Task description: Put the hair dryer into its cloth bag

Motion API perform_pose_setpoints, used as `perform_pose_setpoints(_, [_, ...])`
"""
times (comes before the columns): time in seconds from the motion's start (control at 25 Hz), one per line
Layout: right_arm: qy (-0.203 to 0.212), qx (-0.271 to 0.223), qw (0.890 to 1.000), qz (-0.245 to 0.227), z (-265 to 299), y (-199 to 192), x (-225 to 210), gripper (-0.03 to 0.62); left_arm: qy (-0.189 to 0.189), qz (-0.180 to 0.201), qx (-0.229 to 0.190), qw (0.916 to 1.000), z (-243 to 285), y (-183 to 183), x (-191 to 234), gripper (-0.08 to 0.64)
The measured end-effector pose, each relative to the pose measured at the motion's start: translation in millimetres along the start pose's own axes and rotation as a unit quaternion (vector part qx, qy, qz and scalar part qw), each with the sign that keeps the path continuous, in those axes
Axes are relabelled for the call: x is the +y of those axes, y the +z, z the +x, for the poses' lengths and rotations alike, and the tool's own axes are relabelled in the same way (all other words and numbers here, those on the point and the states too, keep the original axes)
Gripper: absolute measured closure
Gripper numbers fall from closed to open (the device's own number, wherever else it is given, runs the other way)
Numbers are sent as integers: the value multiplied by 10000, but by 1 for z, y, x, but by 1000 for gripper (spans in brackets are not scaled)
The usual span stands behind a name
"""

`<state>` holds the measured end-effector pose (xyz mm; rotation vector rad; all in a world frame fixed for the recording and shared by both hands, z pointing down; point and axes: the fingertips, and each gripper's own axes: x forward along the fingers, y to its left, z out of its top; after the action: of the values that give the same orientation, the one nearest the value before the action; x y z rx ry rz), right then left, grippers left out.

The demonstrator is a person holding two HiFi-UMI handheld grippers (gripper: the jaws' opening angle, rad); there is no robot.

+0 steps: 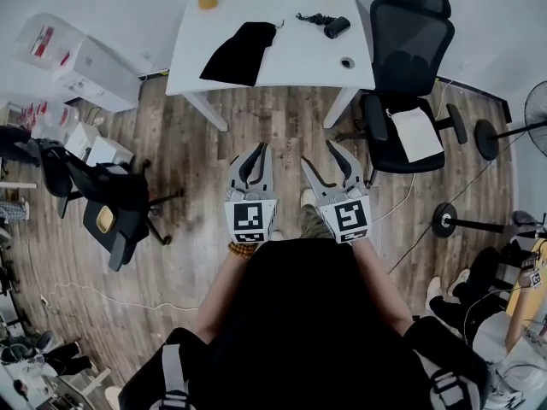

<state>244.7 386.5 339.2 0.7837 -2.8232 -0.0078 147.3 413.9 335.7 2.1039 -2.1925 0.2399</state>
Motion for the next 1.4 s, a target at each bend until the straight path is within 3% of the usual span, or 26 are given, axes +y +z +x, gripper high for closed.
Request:
perform_pose_setpoints(0.36, [96,235,9995,194,38,-21,-85,322,19,119,238,9996,90,2,-13,523])
perform_pose_setpoints(0.6, [457,358,9982,128,65,-28,-127,314,200,186,566,9980,129,-14,-14,522])
perform_pose_setpoints(0.76, [444,502,9977,73,84,-43,-155,314,263,26,857,9960,143,-35,-11,522])
perform_pose_setpoints(1.0, [366,805,9961,-4,121,-49,-165,314,373,-125,1242,9915,170,-77,35,520])
perform_pose_setpoints(1.2, [153,995,9949,-77,167,-51,-170,314,324,-243,1290,9908,200,-92,88,520])
perform_pose_setpoints(1.4, [-74,1032,9946,-95,230,-28,-169,314,45,-124,1427,9897,235,-105,152,520])
